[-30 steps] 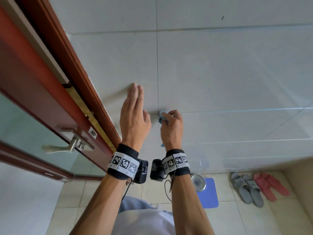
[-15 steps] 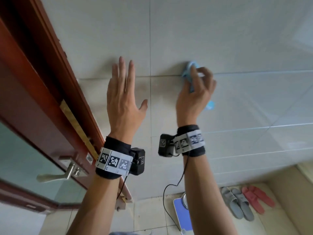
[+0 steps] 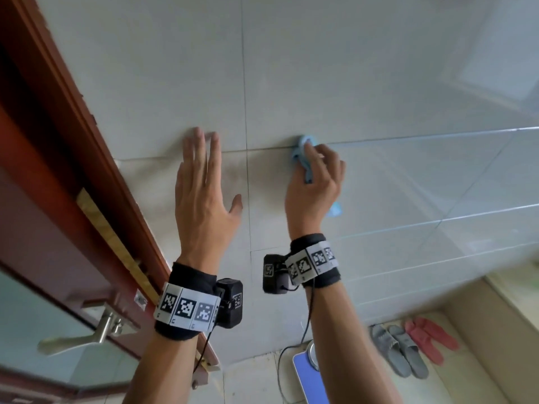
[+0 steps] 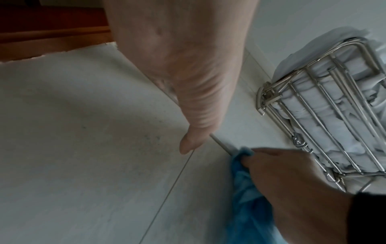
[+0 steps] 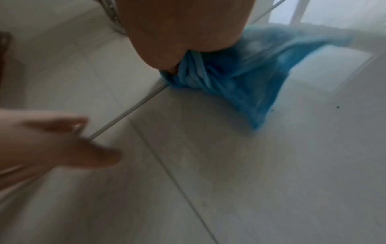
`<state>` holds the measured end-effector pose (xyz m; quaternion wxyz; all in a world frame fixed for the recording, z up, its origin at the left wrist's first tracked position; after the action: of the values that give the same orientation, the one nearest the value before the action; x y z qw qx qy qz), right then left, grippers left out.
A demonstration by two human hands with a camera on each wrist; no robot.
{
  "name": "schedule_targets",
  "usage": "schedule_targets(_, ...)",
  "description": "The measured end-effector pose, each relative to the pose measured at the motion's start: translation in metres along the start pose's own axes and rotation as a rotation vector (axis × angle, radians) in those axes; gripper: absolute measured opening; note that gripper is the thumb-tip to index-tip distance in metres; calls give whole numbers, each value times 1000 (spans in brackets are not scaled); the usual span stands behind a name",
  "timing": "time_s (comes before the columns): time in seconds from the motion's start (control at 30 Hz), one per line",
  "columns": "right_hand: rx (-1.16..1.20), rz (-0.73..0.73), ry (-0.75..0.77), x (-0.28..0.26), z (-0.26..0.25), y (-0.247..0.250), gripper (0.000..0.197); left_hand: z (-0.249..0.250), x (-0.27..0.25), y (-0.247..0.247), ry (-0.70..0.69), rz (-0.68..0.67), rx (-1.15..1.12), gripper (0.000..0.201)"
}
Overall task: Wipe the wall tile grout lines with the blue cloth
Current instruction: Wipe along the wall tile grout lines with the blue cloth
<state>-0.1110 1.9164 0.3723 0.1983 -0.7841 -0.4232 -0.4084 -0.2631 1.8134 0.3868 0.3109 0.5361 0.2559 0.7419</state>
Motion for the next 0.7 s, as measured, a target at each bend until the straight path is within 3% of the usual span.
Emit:
schedule_targets(0.07,-18,-168,151,-9,-12,-4,43,-1,1,-2,-11,4,-6,112)
schedule_targets(0.13,-90,-227,257,-2,-9,2,37,-1,2,-2,-16,15,-18,110)
schedule_targets(0.33,-148,28,44,20,23,19,48,-2,1,-3,-33,7,-17,107)
schedule_targets(0.4,-139,6,56,8,8,8,47,0,1,-4,-32,18,-28,106)
schedule_targets(0.57,-192,-262,280,-7,-8,5,33,15,8,-7,-40,28,-34,107)
schedule_targets(0.7,-211,-115,138,22,35,31,38,25,10,-8,-49,30,-20,106)
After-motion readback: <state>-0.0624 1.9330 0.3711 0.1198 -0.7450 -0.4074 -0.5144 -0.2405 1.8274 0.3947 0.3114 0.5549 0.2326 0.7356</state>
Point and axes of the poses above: each hand's wrist, its own x-axis towards the middle knuckle, its own y-axis out of the back of the hand, z = x × y, the point moved 2 cm from there along x, towards the middle knuckle, and after that the axes turned 5 degrees about -z, right-handed, at the moved point
